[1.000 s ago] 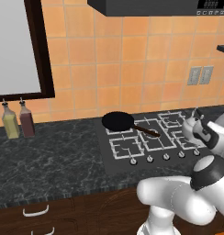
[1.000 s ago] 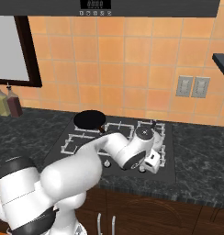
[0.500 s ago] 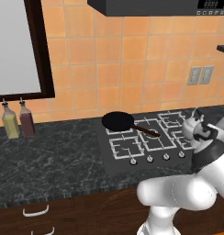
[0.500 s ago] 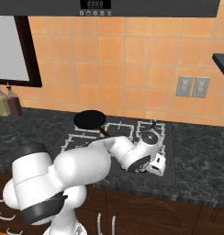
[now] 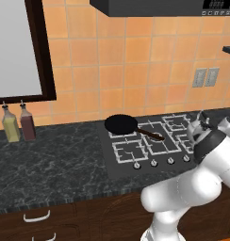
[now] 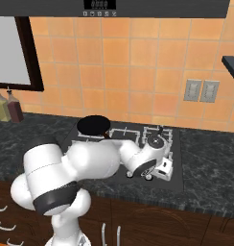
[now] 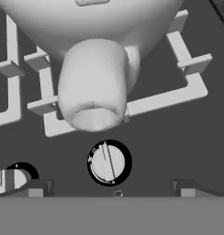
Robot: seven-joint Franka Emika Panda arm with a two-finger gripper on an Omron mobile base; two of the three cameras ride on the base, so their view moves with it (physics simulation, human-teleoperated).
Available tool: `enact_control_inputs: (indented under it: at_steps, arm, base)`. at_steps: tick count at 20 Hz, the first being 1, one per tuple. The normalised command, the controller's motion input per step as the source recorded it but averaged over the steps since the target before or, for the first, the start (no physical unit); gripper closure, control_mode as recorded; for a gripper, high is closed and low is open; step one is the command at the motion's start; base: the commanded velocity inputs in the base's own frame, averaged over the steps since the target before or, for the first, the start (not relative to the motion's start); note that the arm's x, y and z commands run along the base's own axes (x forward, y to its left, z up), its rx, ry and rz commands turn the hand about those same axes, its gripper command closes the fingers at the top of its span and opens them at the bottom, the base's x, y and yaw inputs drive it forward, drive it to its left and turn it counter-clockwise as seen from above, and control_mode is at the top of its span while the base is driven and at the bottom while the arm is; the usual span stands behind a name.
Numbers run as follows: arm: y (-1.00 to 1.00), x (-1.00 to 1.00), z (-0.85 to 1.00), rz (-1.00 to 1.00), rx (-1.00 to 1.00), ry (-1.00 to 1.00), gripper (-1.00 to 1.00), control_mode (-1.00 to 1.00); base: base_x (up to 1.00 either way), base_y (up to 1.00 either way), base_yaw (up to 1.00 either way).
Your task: Pick the kettle from the counter and place it on a stove burner. Then turn the burner on.
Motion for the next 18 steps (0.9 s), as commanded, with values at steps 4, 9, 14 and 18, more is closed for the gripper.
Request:
enact_control_inputs:
  at_steps: [4,9,14,18]
  arm:
    - [0.02,0.08,-0.24,0.00,-0.06,-0.01,-1.00,-1.00]
    - [0.01,0.00,-0.13,0.00,-0.03,0.00,-1.00,-1.00]
    - [0.02,0.02,-0.15,0.00,-0.04,0.00,-1.00,-1.00]
    - [0.00,0.09,-0.01,0.00,0.00,0.00,-1.00,-1.00]
  base:
    - [0.00,0.00,0.00]
    - [0.00,0.00,0.00]
    - [0.00,0.00,0.00]
    - [0.00,0.00,0.00]
